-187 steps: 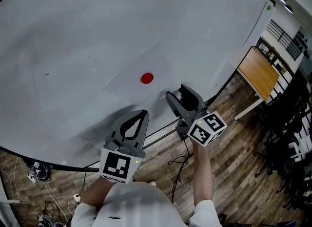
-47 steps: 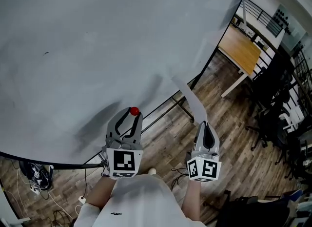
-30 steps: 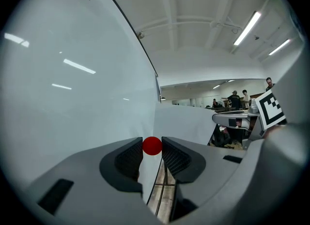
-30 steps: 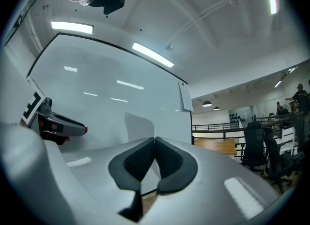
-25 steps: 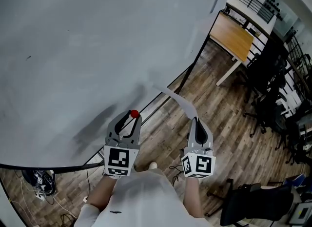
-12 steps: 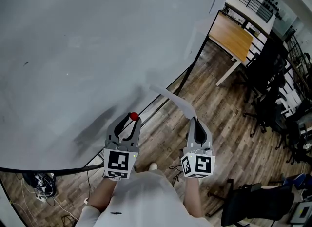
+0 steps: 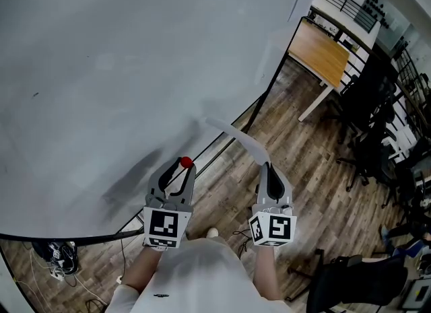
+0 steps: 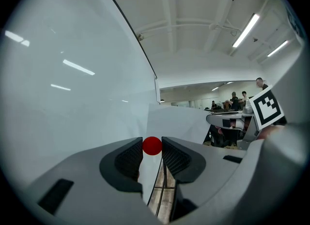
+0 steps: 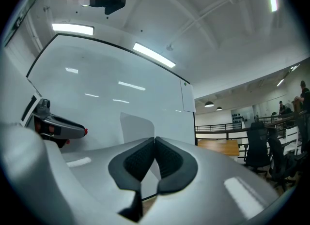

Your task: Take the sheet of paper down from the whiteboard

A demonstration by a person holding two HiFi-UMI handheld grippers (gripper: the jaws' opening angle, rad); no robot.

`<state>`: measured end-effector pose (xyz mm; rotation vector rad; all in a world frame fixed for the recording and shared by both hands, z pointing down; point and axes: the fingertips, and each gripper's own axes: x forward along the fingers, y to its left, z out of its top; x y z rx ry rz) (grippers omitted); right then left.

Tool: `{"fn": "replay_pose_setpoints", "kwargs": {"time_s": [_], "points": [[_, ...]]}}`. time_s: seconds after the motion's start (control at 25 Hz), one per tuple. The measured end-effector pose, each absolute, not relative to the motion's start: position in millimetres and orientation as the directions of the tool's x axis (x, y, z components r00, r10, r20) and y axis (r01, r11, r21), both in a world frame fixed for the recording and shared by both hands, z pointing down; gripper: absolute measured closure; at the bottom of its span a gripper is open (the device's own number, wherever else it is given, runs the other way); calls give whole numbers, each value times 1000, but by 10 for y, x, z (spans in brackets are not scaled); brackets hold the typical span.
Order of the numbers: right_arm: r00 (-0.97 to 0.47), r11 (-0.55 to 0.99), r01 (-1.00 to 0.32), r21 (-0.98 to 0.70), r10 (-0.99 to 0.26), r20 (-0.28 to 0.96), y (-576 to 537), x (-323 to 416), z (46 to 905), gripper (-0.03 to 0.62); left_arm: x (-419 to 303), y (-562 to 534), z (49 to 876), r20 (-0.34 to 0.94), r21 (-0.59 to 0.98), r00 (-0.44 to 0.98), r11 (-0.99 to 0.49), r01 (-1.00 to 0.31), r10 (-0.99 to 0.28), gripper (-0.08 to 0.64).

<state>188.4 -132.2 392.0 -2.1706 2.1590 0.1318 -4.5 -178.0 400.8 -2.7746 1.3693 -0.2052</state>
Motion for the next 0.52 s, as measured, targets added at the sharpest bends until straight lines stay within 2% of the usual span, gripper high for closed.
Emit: {"fn": "replay_pose_setpoints", "kwargs": {"time_s": [0.52], "points": [[6, -7, -1000, 5, -992, -127, -1383, 1912, 3876, 583, 1, -1836, 3960, 91, -97, 605, -612, -785, -791, 437]]}}
